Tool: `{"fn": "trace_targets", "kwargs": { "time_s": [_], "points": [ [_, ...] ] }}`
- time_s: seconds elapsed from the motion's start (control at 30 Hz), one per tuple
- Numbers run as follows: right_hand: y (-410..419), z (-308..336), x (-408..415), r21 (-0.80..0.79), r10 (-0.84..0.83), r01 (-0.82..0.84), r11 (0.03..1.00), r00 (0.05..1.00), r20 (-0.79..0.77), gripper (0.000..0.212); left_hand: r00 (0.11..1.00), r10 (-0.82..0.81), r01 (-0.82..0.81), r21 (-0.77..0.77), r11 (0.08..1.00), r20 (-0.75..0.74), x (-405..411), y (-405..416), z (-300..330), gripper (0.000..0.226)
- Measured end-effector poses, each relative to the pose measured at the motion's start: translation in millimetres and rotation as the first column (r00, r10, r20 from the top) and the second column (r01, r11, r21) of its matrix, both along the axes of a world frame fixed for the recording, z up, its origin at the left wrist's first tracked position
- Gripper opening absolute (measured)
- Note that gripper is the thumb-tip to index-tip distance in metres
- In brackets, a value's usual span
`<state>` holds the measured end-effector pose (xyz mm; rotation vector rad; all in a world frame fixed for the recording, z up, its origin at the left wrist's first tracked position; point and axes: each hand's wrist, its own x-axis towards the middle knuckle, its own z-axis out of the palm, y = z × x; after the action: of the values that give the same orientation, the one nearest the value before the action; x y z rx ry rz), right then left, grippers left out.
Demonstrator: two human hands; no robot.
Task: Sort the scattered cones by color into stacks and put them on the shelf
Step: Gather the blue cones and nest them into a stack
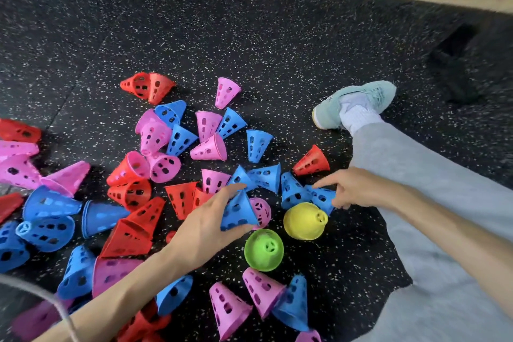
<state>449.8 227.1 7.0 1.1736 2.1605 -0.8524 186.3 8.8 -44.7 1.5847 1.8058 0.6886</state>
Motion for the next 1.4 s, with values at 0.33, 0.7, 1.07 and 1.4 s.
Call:
{"fn": "trace_targets", "kwargs": {
  "time_s": [0.33,0.7,1.07,1.4],
  "points": [
    [8,-9,1,0.134,-0.144,0.177,0.975,0.964,-0.224,0.023,1.0,-0.012,0.012,-0.024,1.0,0.006,4,2,4,0.077],
    [9,19,-34,0.251,-0.213,0.378,0.891,0.837,-0.504,0.032,0.992,0.122,-0.122,0.0,0.993,0.04,10,1,8,0.071],
    [-34,34,-77,-0.101,-0.217,0.203,0.974,0.701,-0.679,0.034,0.948,0.258,-0.272,0.05,0.961,0.186,16,18,21,0.083],
    [-50,31,-93,-0.208,-0.221,0.108,0.972,0.717,-0.661,0.037,0.91,0.318,-0.344,0.058,0.937,0.266,22,32,19,0.075]
  ]
}}
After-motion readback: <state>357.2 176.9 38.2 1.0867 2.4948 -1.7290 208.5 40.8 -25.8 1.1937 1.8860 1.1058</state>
